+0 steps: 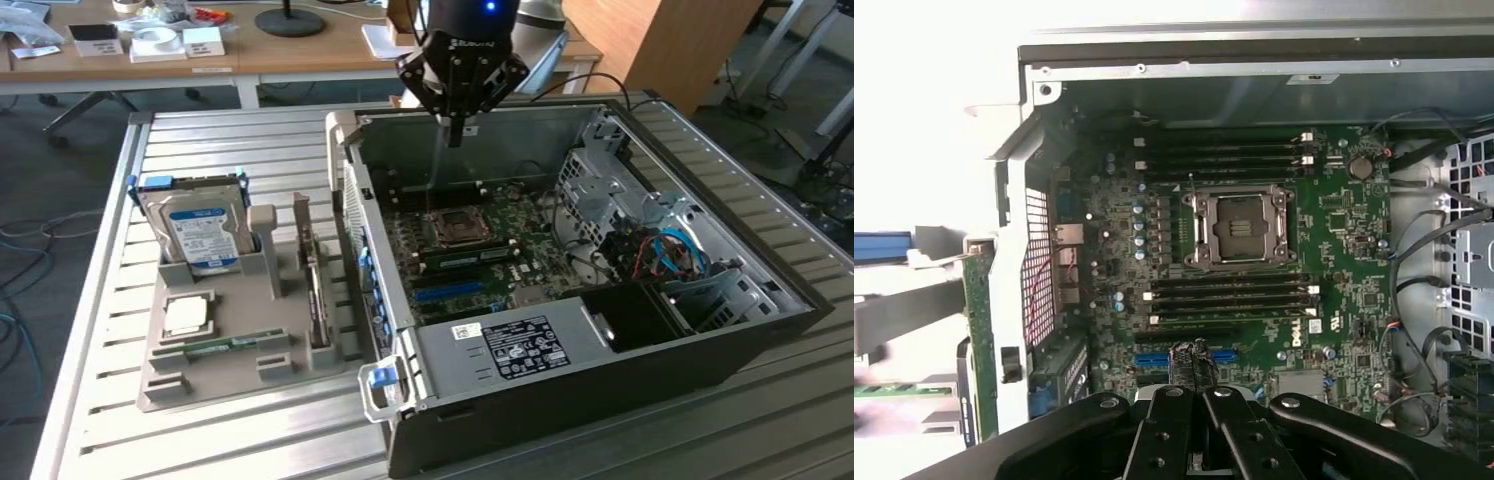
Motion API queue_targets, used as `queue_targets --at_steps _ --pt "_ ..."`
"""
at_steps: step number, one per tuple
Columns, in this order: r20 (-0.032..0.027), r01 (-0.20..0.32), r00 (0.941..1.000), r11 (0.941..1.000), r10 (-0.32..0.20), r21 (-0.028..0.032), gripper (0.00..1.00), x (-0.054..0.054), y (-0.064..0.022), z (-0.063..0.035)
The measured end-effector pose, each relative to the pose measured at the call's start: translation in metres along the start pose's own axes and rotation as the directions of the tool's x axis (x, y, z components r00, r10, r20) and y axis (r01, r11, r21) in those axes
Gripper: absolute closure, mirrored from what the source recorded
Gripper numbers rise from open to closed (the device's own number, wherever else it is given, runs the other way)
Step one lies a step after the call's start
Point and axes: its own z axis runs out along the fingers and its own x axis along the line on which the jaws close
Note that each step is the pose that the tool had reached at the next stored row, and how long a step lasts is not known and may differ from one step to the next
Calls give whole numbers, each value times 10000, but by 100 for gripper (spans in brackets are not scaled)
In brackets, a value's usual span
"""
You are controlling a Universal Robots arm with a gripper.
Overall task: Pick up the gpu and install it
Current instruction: 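Reach for the gpu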
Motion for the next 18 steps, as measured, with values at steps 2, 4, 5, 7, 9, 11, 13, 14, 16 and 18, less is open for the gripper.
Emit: queue_targets --at_steps 2,4,5,7,9,11,13,14,16,18 --pt "0 0 10000 10000 0 0 89 8 -1 0" --pt "0 0 10000 10000 0 0 89 17 -1 0" --pt "0 0 10000 10000 0 0 89 22 -2 -1" --pt "0 -1 10000 10000 1 -1 89 32 -2 -1" --pt "0 0 10000 10000 0 0 89 43 -3 -1" --pt "0 0 10000 10000 0 0 89 54 -4 -1" --pt "0 0 10000 10000 0 0 89 64 -5 -2" --pt "0 0 10000 10000 0 0 89 71 -6 -2" --pt "0 0 10000 10000 0 0 89 84 -6 -2" --pt "-1 0 10000 10000 0 -1 89 96 -7 -2"
